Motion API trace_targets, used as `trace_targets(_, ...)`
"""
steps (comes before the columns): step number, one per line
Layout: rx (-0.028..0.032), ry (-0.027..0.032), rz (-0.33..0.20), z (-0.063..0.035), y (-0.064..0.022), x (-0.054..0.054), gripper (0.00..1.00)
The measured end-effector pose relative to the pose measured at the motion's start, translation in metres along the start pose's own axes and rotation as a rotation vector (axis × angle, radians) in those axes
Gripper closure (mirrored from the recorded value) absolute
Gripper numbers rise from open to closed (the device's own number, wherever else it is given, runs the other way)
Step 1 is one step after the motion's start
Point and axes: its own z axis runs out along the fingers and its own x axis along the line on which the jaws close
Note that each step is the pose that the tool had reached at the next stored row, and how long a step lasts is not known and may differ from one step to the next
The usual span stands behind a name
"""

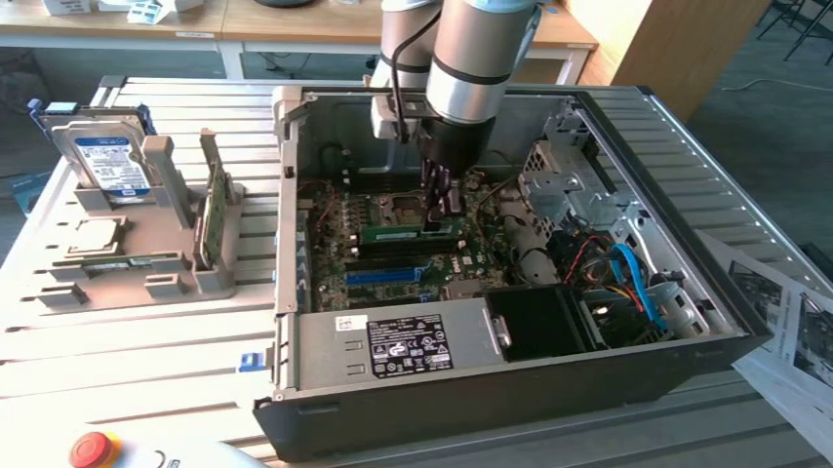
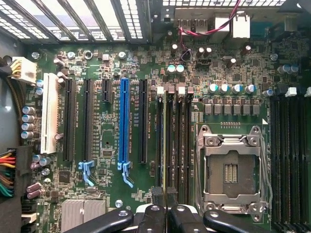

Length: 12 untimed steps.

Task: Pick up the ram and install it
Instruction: 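Insert the ram into the slot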

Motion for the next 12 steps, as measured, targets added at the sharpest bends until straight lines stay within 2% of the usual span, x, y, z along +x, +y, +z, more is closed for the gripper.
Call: trace_targets(12,-0.0001,0.0003,0.000,0.0043,-0.0001,0.0005,0.88)
